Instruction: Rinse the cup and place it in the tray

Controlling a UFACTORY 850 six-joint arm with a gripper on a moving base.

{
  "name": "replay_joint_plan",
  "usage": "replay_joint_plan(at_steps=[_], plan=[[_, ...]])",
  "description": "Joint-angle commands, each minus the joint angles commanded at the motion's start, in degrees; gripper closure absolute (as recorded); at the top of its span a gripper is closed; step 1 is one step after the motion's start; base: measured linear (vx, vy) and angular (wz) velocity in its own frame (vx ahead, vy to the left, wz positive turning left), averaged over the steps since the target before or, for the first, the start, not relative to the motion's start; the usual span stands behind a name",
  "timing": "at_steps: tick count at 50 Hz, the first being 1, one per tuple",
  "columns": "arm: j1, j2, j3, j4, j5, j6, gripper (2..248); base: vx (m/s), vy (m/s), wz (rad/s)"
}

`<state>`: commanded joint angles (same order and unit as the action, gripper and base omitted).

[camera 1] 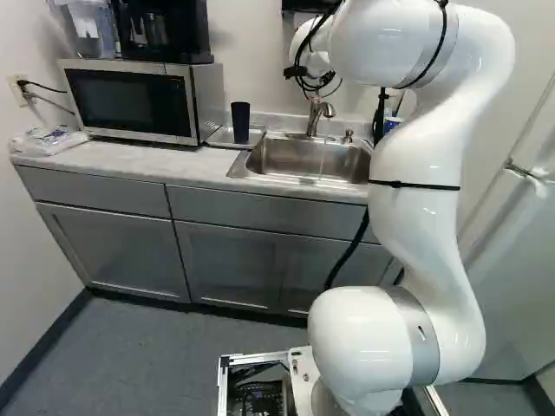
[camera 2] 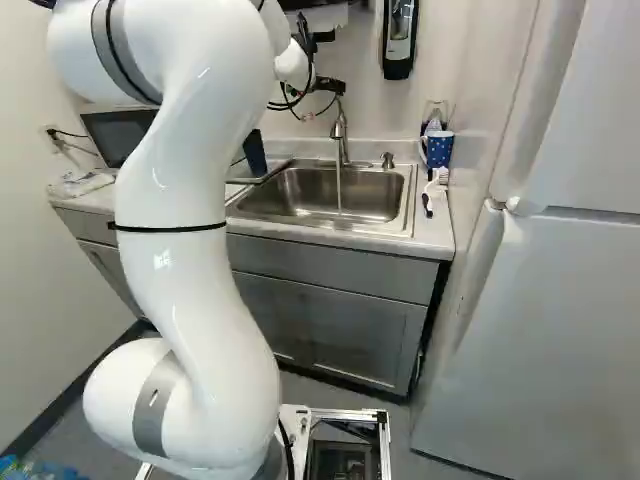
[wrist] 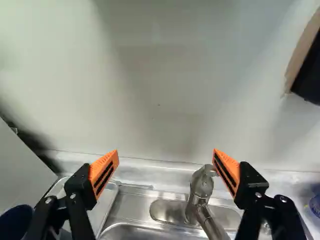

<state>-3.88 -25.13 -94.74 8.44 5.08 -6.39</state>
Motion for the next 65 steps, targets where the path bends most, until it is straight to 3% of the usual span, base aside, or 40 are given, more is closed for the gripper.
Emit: replay_joint_plan(at_steps=[65], plan=[[0.22, 3.08, 3.7, 0.0, -4.21, 0.0, 3, 0.0, 0.0, 0.0]])
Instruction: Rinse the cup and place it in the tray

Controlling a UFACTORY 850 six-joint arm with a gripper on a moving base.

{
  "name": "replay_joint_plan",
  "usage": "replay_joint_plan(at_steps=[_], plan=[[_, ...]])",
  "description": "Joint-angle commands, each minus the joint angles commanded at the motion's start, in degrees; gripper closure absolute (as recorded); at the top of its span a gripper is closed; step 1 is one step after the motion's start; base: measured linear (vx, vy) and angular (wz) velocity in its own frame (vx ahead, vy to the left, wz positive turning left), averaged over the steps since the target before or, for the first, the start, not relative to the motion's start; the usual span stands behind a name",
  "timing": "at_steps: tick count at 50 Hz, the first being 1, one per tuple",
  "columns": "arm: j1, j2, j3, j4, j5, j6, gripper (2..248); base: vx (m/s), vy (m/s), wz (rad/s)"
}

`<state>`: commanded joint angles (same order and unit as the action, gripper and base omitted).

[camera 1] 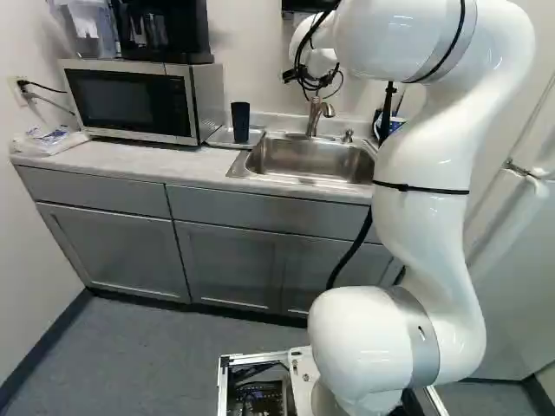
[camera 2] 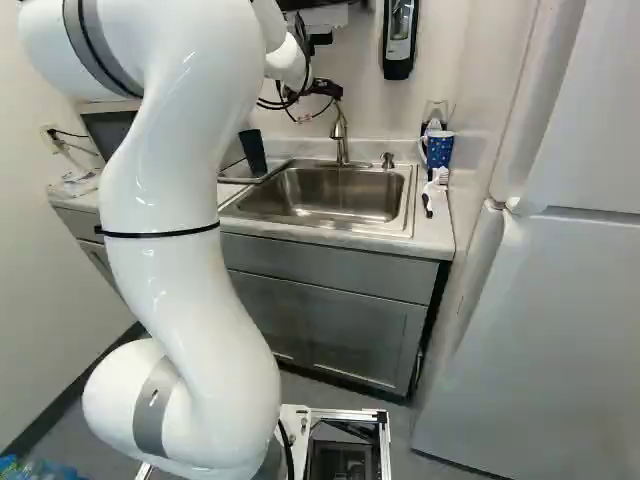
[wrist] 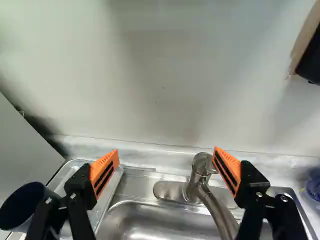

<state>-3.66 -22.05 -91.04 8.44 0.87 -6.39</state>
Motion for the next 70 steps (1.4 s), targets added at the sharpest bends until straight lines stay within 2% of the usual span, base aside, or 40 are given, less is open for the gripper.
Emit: replay_joint_plan(at_steps=[22, 32, 49, 70], plan=[[0.0, 0.12, 0.15, 0.0, -0.66, 0.0, 3, 0.0, 0.0, 0.0], [0.2, 0.5, 0.59, 0.0, 0.74, 0.0, 3, 0.0, 0.0, 0.0], [2.06, 3.42, 4.02, 0.0, 5.94, 0.0, 3, 0.0, 0.0, 0.0], [4.05, 8.33, 9.61, 0.0, 6.0, 0.0, 3, 0.0, 0.0, 0.0]])
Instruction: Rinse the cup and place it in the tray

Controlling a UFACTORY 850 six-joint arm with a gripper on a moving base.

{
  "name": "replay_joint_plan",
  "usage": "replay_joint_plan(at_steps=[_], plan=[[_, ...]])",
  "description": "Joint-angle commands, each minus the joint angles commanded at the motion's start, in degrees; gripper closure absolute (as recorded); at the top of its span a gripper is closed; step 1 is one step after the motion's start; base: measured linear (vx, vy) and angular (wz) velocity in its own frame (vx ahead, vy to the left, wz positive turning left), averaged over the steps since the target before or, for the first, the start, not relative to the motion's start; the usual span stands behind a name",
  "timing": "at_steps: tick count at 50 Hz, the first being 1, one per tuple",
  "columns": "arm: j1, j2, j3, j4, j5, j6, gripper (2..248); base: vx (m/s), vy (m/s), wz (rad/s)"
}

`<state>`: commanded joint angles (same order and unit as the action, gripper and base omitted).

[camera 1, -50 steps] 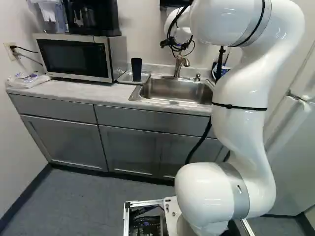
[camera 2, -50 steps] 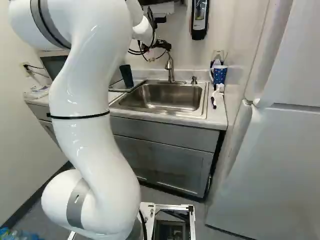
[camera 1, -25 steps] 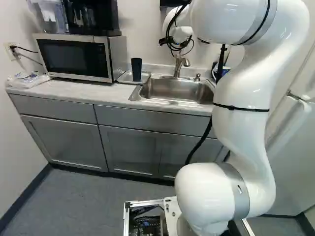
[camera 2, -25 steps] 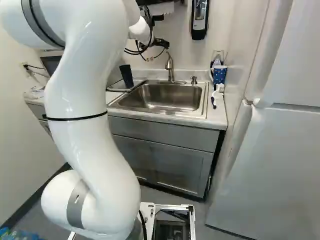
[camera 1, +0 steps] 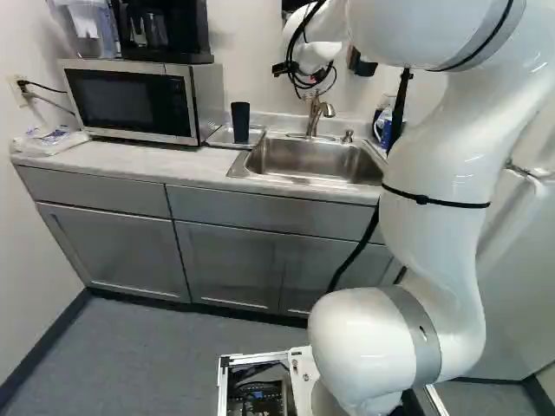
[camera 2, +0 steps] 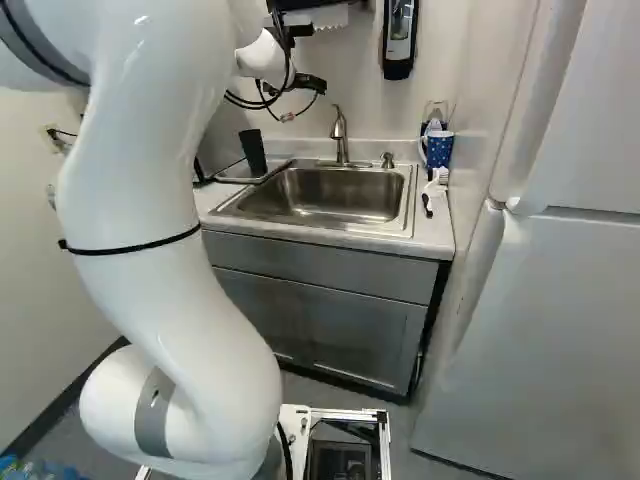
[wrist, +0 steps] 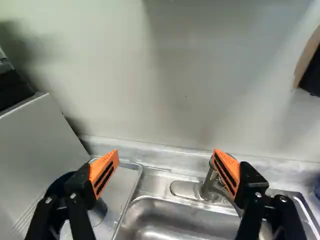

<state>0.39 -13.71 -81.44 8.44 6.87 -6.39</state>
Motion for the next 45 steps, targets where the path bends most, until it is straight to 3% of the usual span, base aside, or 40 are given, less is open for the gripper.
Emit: replay_joint_plan(at_steps=[21, 45], plan=[[1.11, 6.27, 6.84, 0.0, -2.7, 0.0, 3, 0.0, 0.0, 0.0], [1.62, 13.51, 14.34, 0.0, -9.68, 0.0, 3, 0.0, 0.0, 0.0]])
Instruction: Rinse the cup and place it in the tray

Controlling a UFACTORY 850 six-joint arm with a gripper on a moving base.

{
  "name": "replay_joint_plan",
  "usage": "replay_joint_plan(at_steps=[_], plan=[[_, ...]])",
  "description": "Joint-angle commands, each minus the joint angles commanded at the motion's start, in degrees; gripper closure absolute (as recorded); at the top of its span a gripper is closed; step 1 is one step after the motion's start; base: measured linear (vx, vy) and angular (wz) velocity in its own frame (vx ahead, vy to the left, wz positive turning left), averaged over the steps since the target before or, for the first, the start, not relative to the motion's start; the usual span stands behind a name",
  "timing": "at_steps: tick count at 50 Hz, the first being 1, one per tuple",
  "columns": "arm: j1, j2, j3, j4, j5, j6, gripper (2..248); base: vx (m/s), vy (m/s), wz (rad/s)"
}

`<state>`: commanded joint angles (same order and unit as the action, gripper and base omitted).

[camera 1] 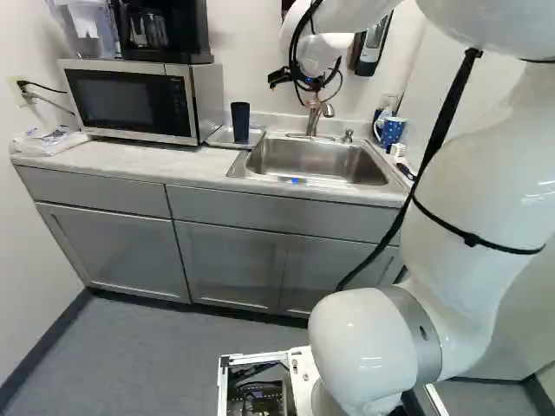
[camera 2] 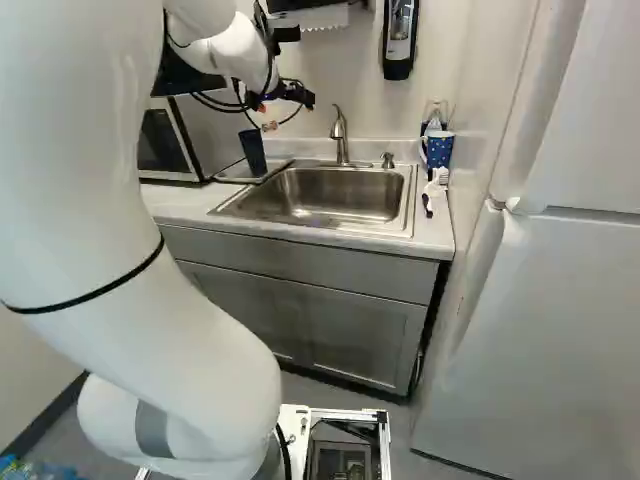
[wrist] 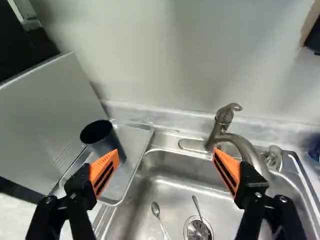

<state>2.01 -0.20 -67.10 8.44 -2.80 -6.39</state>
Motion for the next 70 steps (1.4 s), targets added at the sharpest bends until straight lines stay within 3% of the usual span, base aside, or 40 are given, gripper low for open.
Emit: replay_joint_plan(at_steps=[24, 55, 62, 70], plan=[[-1.3, 6.88, 6.69, 0.0, -8.96, 0.0, 3, 0.0, 0.0, 0.0], [-6.71, 13.23, 12.47, 1.01, -21.08, 0.0, 3, 0.0, 0.0, 0.0], [-8.02, 14.2, 13.32, 1.01, -21.08, 0.0, 3, 0.0, 0.0, 0.0], [-8.07, 14.2, 13.31, 1.01, -21.08, 0.0, 3, 0.0, 0.0, 0.0]])
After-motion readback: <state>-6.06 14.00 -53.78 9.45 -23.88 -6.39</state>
